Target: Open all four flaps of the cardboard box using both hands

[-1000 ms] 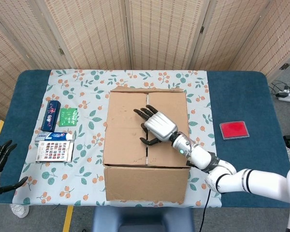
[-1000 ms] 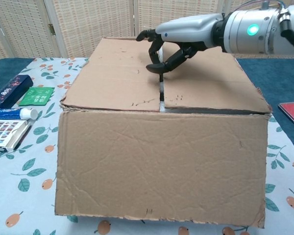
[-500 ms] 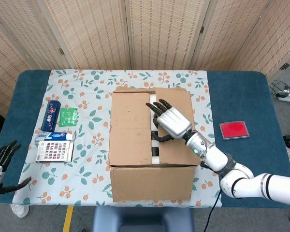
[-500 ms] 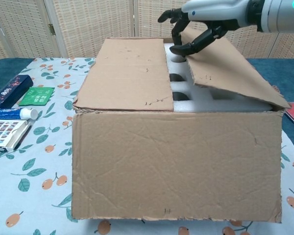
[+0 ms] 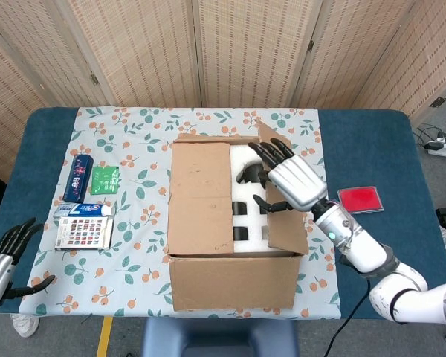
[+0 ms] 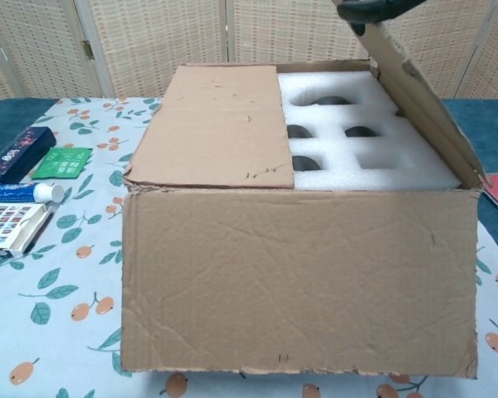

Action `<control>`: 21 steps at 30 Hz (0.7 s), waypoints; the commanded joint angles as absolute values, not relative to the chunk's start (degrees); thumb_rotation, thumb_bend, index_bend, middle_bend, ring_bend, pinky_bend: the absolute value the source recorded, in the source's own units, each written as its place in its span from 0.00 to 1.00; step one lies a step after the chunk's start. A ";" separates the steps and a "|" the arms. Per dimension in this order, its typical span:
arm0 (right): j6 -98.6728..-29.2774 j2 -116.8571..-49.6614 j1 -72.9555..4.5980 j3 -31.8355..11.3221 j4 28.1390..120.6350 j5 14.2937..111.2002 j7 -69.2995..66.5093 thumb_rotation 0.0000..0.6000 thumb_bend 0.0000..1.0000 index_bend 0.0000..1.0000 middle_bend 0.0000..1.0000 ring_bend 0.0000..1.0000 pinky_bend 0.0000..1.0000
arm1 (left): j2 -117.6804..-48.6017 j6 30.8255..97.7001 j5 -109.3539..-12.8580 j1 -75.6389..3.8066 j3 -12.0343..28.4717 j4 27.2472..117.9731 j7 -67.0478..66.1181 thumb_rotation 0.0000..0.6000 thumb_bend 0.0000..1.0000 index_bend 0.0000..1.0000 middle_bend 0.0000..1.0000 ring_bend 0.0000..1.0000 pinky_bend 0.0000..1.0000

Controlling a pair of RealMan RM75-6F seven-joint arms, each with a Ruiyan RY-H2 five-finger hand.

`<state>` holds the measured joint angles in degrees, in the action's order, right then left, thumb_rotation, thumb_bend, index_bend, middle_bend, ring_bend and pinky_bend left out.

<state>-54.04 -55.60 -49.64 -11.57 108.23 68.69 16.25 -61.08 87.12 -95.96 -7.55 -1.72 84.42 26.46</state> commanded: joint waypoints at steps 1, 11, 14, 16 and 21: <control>-56.12 -52.93 -47.45 -11.64 110.19 70.83 14.60 0.38 0.49 0.54 0.00 0.00 0.00 | -61.39 86.56 -95.93 -7.86 -1.84 84.36 26.14 1.00 0.24 0.02 0.00 0.00 0.00; -63.40 -44.38 -38.03 -8.99 111.27 79.96 5.19 0.37 0.49 0.54 0.00 0.00 0.00 | -62.18 85.71 -94.24 -8.46 -0.96 85.14 23.09 1.00 0.24 0.02 0.00 0.00 0.00; -66.19 -41.78 -34.07 -7.22 110.24 82.67 1.69 0.37 0.49 0.53 0.00 0.00 0.00 | -62.35 85.21 -94.03 -8.80 -0.84 85.48 22.25 1.00 0.24 0.02 0.00 0.00 0.00; -67.52 -40.70 -31.87 -6.05 109.36 83.84 0.02 0.37 0.49 0.53 0.00 0.00 0.00 | -62.51 84.89 -94.00 -9.01 -0.81 85.64 21.62 1.00 0.24 0.02 0.00 0.00 0.00; -70.29 -40.04 -26.62 -3.04 105.89 86.50 -4.64 0.37 0.49 0.52 0.00 0.01 0.00 | -63.14 83.92 -94.16 -9.66 -0.88 86.12 19.56 1.00 0.24 0.02 0.00 0.00 0.00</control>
<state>-69.05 -40.39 -28.14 -4.19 107.29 85.31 -3.17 -62.96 84.16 -94.07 -9.47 -0.85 85.98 19.89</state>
